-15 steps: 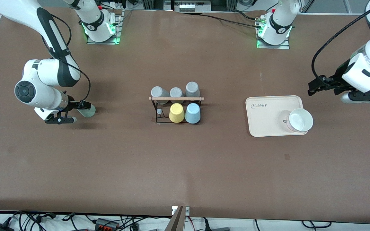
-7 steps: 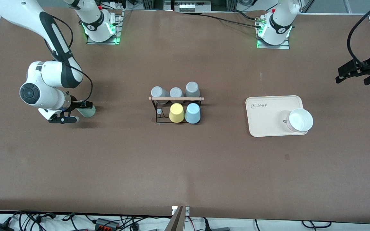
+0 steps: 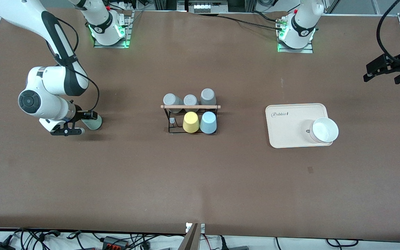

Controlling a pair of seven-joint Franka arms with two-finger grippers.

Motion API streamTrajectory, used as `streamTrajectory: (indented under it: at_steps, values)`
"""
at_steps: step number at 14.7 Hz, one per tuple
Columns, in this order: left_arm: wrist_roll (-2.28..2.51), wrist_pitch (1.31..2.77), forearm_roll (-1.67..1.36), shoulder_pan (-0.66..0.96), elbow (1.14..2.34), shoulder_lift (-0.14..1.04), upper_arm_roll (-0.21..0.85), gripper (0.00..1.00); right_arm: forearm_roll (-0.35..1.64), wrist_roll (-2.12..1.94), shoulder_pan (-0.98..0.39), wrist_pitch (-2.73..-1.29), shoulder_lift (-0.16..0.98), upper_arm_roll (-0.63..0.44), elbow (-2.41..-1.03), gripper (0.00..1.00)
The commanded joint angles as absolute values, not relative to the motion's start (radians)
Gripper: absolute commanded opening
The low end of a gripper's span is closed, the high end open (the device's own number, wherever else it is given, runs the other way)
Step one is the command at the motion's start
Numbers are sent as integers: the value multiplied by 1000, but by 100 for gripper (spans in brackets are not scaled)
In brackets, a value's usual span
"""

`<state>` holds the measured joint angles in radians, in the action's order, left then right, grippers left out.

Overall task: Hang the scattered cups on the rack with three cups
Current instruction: 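Grasp the pale teal cup with the right gripper and lift it, then carry the teal cup to the rack and lower it beside the yellow cup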

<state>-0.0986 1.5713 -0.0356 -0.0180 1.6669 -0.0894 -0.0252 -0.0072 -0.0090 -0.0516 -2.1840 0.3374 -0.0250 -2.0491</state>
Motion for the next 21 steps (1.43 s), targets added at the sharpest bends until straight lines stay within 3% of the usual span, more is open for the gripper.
streamTrajectory:
  at_steps: [1, 4, 9, 13, 21]
  values:
    - [-86, 1551, -23, -17, 1681, -143, -11, 100, 27, -12, -89, -1996, 328, -17, -1871, 24]
    - [-48, 1554, -21, -17, 1675, -140, -14, 100, 138, 43, -161, -1899, 339, -9, -1741, 24]
    - [26, 1549, 14, -8, 1637, -106, -5, 100, 147, 364, -323, -1835, 385, -9, -1574, 23]
    - [15, 1506, 6, -5, 1608, -77, -5, 100, 146, 625, -455, -1842, 443, -9, -1481, 23]
    - [-41, 1491, 14, -3, 1598, -68, -2, 100, 149, 853, -552, -1856, 540, -8, -1374, 23]
